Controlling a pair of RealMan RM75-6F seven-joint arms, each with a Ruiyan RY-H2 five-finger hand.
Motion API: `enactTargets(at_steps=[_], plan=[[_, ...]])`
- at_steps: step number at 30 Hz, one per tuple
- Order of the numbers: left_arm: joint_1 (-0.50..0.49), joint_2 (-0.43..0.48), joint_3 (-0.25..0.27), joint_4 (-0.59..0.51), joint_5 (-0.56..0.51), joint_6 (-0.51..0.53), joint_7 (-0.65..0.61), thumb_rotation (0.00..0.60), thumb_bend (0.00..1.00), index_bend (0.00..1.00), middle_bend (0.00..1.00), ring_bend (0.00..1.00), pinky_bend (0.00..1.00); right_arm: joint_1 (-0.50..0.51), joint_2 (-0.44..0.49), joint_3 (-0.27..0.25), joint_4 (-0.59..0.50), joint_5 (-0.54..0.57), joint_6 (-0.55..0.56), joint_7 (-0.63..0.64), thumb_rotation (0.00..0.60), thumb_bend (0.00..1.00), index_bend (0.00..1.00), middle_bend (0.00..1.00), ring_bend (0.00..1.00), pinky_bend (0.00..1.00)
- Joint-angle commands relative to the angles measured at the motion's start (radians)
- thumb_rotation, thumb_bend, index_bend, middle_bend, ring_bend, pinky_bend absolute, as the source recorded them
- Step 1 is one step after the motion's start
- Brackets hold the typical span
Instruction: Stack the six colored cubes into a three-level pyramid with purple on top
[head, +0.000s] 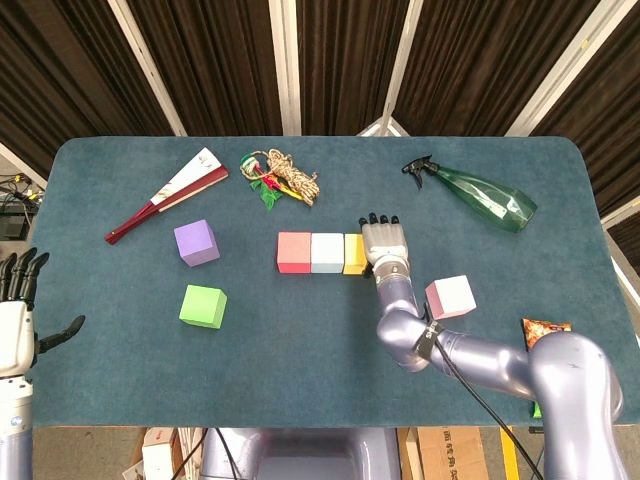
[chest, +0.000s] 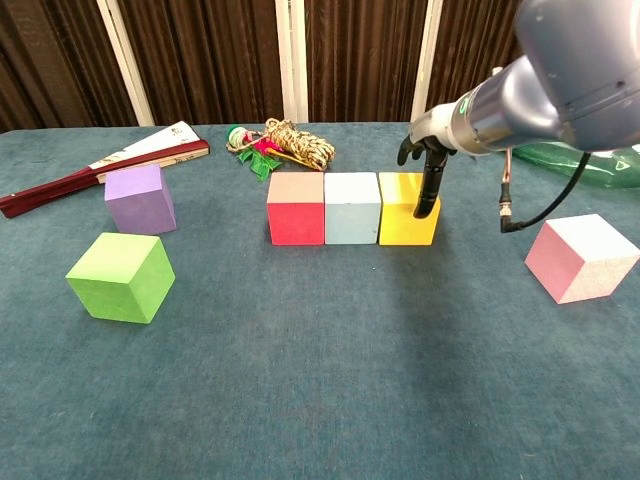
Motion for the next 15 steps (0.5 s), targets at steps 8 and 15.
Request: enactTargets(at_steps=[8,15], plan=[[0.001,0.012,0.007,-0.014,0.003,-0.008,-0.011,0.6,0.17,0.13,0.05,0.0,0.0,-0.095,0.209,-0.009,-0.275,-0.055,0.095,0.084,0.6,0.25,0.11,0.04,0.05,0.0],[0.003,0.025,0.007,-0.03,-0.006,-0.017,-0.03,0.6,0.17,0.13,0.05,0.0,0.0,-0.217,0.366,-0.025,-0.471,-0.198,0.127,0.22,0.6,0.25,0.11,0.04,0.05,0.0]])
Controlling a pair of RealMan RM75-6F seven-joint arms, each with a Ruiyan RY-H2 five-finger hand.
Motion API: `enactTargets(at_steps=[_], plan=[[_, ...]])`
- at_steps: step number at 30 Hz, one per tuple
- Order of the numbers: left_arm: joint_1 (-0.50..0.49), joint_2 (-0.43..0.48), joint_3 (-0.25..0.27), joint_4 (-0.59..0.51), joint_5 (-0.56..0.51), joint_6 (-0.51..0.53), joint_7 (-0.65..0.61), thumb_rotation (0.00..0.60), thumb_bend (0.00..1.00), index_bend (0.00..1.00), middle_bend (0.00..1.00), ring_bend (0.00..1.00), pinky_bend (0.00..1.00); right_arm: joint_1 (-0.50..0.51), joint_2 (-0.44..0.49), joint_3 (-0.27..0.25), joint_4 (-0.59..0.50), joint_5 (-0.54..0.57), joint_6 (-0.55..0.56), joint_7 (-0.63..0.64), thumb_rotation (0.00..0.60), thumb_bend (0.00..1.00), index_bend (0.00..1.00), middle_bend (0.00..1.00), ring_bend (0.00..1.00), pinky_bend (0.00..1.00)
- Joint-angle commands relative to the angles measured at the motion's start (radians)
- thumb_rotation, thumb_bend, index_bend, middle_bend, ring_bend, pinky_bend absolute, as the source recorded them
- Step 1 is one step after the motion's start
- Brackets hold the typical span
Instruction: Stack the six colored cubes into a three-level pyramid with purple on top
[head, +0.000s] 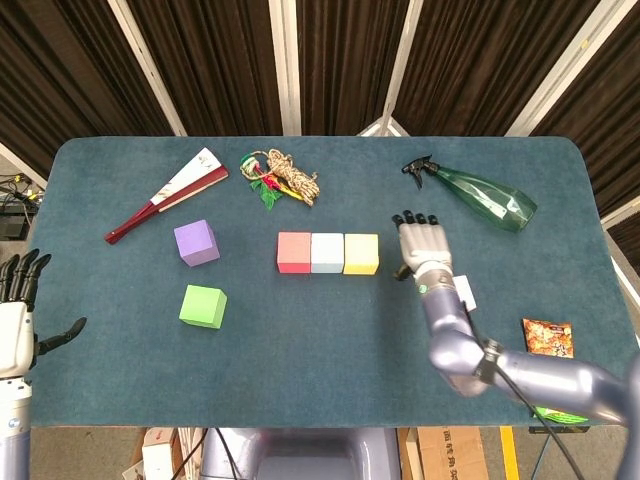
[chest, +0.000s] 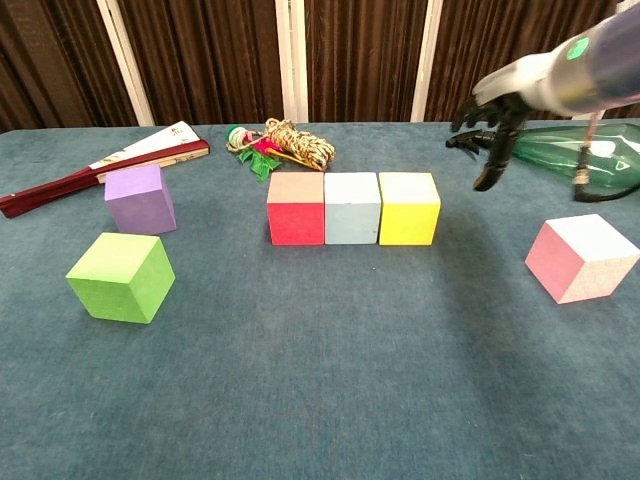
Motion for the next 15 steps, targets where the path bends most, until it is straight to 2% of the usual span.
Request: enactTargets(at_steps=[1,5,15], plan=[[-0.002,0.002,0.002,-0.002,0.001,-0.007,-0.006,0.6,0.17,0.13,0.05,0.0,0.0,-0.089,0.104,-0.019,-0.118,-0.095,0.032,0.093,0.6,0.25,0.11,0.04,0.05,0.0],[-0.005,0.004,0.007,-0.002,0.008,-0.014,-0.021,0.6,0.17,0.13,0.05,0.0,0.0,-0.145,0.183,-0.037,-0.208,-0.165,0.021,0.155,0.6,0.25,0.11,0.04,0.05,0.0],[0.002,0.012,0.003,0.005,0.028,0.012,-0.057,0.6,0.17,0.13,0.05,0.0,0.0,-0.219,0.235,-0.112,-0.25,-0.333,-0.03,0.253,0.6,0.25,0.11,0.05,0.05,0.0]])
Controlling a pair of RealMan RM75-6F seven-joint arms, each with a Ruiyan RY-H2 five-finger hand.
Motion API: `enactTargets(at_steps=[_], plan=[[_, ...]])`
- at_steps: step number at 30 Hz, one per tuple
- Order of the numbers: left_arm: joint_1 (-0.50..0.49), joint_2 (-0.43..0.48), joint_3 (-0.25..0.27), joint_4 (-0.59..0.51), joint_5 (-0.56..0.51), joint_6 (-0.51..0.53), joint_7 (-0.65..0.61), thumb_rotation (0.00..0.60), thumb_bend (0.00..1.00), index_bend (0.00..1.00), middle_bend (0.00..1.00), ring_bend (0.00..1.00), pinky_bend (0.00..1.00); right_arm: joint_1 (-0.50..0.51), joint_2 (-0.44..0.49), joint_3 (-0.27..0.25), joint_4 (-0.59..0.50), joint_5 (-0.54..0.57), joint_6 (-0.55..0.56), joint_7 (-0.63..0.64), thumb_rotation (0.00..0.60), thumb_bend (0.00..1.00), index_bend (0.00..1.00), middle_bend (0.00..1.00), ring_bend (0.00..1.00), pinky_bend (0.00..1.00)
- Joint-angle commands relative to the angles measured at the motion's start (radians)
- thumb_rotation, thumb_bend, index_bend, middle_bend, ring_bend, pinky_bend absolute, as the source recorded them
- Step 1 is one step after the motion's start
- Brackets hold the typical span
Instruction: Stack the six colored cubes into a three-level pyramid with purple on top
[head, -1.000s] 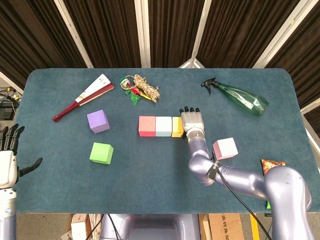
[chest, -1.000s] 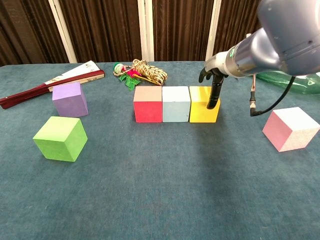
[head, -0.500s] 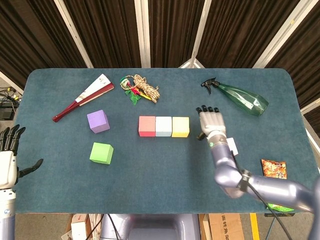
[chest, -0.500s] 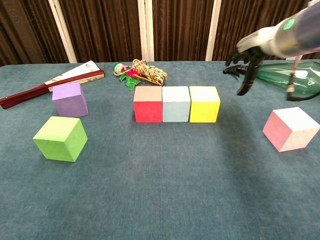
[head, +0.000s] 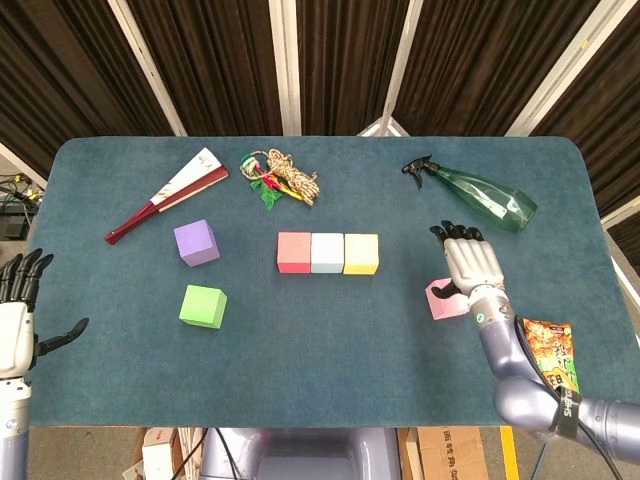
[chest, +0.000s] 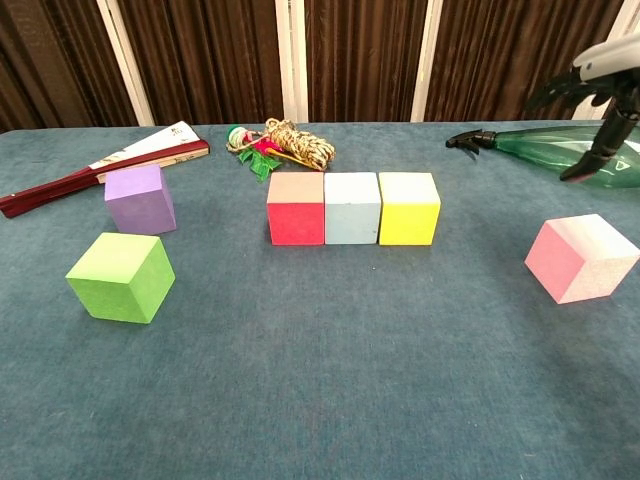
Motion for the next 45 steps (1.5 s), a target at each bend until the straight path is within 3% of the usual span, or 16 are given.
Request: enactTargets(at_steps=[1,7,16,29,45], plan=[[0.004,0.002,-0.002,0.001,0.006,0.011,-0.008,0.6,0.17,0.13,0.05,0.0,0.0,-0.029,0.013,-0.032,-0.001,-0.055,-0.041,0.042,0.6,0.25,0.11,0.05,0.05,0.0],[0.012,0.006,-0.003,-0.005,0.01,0.028,-0.009,0.6,0.17,0.13,0.05,0.0,0.0,-0.042,0.02,-0.111,0.033,-0.123,-0.107,0.047,0.6,0.25,0.11,0.05,0.05,0.0],[0.009,0.003,-0.003,-0.001,0.005,0.019,0.0,0.6,0.17,0.13,0.05,0.0,0.0,-0.041,0.006,-0.171,0.1,-0.145,-0.133,0.065,0.6,0.25,0.11,0.05,0.04,0.0],[0.01,-0.003,-0.002,0.001,0.006,0.023,0.012,0.6,0.17,0.13,0.05,0.0,0.0,-0.052,-0.03,-0.223,0.203,-0.212,-0.205,0.125,0.6,0.25,0.12,0.05,0.04,0.0],[0.012,-0.006,0.0,-0.009,-0.003,0.018,0.029,0.6,0.18,0.13,0.05,0.0,0.0,-0.095,-0.091,-0.235,0.327,-0.339,-0.265,0.26,0.6,0.25,0.21,0.12,0.04,0.0]])
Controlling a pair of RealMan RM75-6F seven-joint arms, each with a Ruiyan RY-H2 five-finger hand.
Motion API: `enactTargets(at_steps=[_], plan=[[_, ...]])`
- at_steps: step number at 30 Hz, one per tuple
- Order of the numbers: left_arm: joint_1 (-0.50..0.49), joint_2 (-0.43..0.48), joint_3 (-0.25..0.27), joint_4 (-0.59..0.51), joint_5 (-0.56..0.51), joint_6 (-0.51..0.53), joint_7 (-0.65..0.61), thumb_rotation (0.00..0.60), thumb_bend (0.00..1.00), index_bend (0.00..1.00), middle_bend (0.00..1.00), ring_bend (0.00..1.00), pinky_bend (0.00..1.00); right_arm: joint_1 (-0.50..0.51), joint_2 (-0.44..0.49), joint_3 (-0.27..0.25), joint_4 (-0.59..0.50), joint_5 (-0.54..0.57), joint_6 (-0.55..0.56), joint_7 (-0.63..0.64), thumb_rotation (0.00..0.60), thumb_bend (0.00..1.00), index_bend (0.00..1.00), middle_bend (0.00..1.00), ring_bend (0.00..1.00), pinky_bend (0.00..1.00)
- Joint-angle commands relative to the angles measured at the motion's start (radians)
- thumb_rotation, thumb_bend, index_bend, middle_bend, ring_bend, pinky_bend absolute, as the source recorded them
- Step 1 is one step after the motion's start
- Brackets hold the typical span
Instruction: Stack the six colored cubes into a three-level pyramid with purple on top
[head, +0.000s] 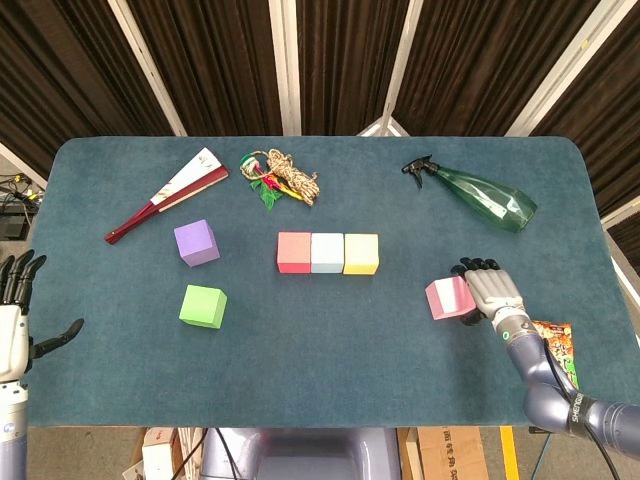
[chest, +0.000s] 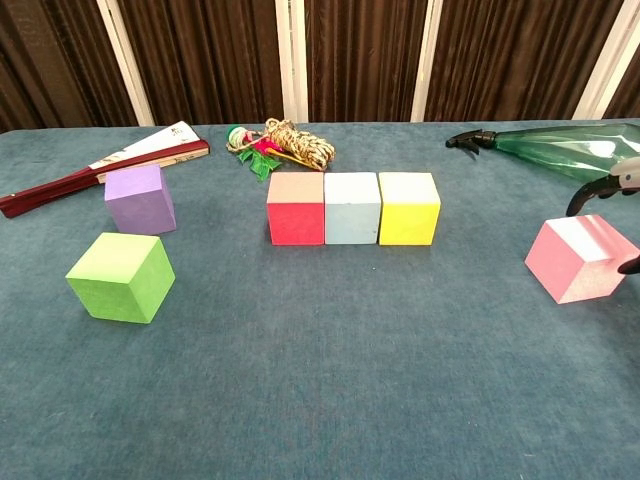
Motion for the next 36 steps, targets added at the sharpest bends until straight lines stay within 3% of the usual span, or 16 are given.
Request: enactTargets(at_steps=[1,16,36], plan=[[-0.001,0.0,0.0,-0.002,-0.002,-0.003,0.004,0.6,0.18,0.13,0.05,0.0,0.0,-0.011,-0.01,0.0,0.018,-0.029,-0.016,0.03,0.6,0.25,0.21,0.13,0.04,0.0],[-0.004,0.0,0.003,-0.003,-0.007,-0.017,0.003,0.6,0.18,0.14,0.05,0.0,0.0,-0.034,-0.022,0.01,0.054,-0.135,-0.056,0.129,0.6,0.25,0.21,0.18,0.05,0.0],[-0.005,0.012,0.003,-0.026,-0.039,-0.045,0.01,0.6,0.18,0.15,0.04,0.0,0.0,-0.024,-0.025,0.006,0.049,-0.152,-0.037,0.13,0.6,0.25,0.24,0.2,0.06,0.0]])
